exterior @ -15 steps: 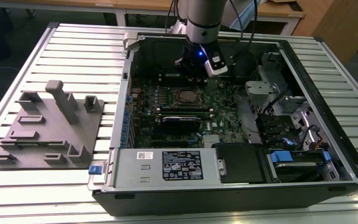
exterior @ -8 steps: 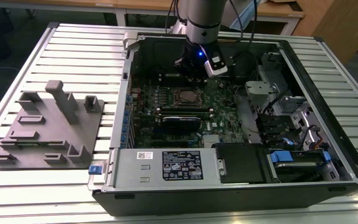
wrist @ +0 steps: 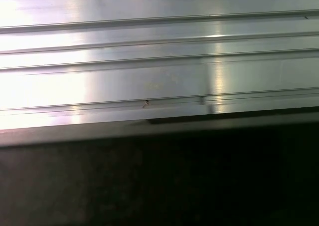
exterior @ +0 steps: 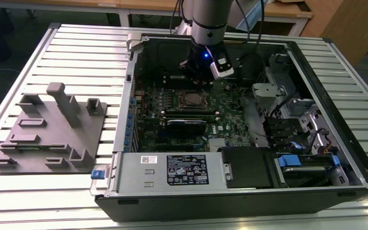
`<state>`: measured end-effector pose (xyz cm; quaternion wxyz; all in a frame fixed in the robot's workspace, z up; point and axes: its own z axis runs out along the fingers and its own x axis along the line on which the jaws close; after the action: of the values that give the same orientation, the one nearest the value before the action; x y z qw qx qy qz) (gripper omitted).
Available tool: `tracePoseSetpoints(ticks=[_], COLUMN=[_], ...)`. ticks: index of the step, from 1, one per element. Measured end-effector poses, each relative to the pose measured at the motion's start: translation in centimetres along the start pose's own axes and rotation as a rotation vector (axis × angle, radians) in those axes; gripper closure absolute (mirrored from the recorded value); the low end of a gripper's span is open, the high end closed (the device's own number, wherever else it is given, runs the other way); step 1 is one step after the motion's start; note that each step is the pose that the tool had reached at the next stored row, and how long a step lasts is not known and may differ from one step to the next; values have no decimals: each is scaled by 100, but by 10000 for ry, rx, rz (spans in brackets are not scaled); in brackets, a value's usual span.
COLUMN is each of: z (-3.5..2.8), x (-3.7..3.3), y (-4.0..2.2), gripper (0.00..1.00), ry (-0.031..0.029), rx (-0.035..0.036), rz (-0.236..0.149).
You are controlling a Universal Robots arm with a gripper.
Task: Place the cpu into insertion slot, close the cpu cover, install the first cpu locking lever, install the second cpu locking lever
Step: 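Install the first cpu locking lever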
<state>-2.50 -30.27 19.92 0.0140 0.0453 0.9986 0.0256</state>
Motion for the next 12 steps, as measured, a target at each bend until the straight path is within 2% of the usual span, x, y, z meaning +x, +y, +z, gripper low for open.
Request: tracePoseSetpoints(ticks=[12], z=[-13], x=[0], y=[0], gripper=[90], ry=[1], rx=[4], rz=[21])
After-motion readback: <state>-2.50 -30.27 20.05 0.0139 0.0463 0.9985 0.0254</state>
